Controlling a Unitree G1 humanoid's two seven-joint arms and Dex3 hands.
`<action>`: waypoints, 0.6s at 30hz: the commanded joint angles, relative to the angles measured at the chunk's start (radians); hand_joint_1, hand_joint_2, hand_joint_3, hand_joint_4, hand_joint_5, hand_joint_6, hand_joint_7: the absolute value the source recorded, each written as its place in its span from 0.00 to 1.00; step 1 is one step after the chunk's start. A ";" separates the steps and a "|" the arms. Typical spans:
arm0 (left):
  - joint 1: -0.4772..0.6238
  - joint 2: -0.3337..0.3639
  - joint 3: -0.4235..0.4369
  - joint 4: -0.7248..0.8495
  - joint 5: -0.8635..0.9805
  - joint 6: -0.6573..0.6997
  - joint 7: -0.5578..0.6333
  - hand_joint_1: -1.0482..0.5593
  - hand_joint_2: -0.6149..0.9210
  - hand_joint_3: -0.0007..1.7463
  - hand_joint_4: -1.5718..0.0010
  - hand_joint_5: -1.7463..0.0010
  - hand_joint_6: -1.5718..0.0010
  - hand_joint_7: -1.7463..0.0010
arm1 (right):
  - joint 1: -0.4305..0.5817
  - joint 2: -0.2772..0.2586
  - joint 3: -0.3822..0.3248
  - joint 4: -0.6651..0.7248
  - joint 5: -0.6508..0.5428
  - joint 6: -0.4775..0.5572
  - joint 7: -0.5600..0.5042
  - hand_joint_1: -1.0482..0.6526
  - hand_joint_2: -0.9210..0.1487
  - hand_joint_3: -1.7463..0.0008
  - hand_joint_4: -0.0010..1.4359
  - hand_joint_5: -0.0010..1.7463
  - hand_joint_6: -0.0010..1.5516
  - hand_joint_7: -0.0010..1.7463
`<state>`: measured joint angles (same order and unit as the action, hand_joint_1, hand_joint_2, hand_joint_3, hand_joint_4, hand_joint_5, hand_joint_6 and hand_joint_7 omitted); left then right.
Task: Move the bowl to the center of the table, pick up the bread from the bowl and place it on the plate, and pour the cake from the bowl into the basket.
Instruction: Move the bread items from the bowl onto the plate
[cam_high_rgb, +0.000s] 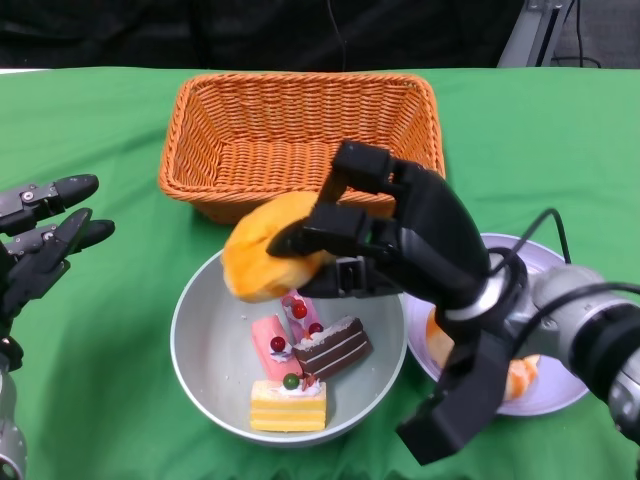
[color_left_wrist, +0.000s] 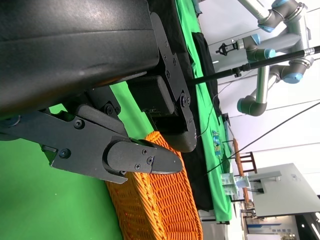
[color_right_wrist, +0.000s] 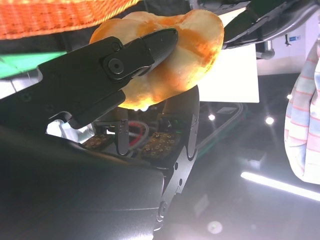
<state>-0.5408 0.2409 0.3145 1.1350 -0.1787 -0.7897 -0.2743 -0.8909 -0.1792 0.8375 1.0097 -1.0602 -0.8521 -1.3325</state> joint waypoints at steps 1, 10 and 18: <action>-0.012 0.023 0.004 0.002 -0.001 0.005 0.000 0.37 1.00 0.14 0.26 0.99 0.29 1.00 | 0.045 -0.049 -0.042 -0.063 0.025 -0.008 0.021 0.52 0.07 1.00 0.56 0.77 0.65 0.37; -0.013 0.041 0.002 0.009 -0.001 0.016 -0.020 0.37 1.00 0.14 0.26 0.99 0.29 1.00 | 0.200 -0.165 -0.169 -0.239 0.112 -0.071 0.161 0.55 0.04 0.99 0.53 0.81 0.61 0.43; -0.017 0.050 0.007 0.021 -0.006 0.022 -0.040 0.38 1.00 0.14 0.25 0.99 0.29 1.00 | 0.293 -0.192 -0.272 -0.321 0.128 -0.070 0.196 0.56 0.01 0.99 0.55 0.83 0.60 0.47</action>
<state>-0.5446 0.2620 0.3146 1.1453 -0.1789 -0.7769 -0.3058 -0.6224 -0.3436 0.5941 0.7047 -0.9512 -0.9187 -1.1196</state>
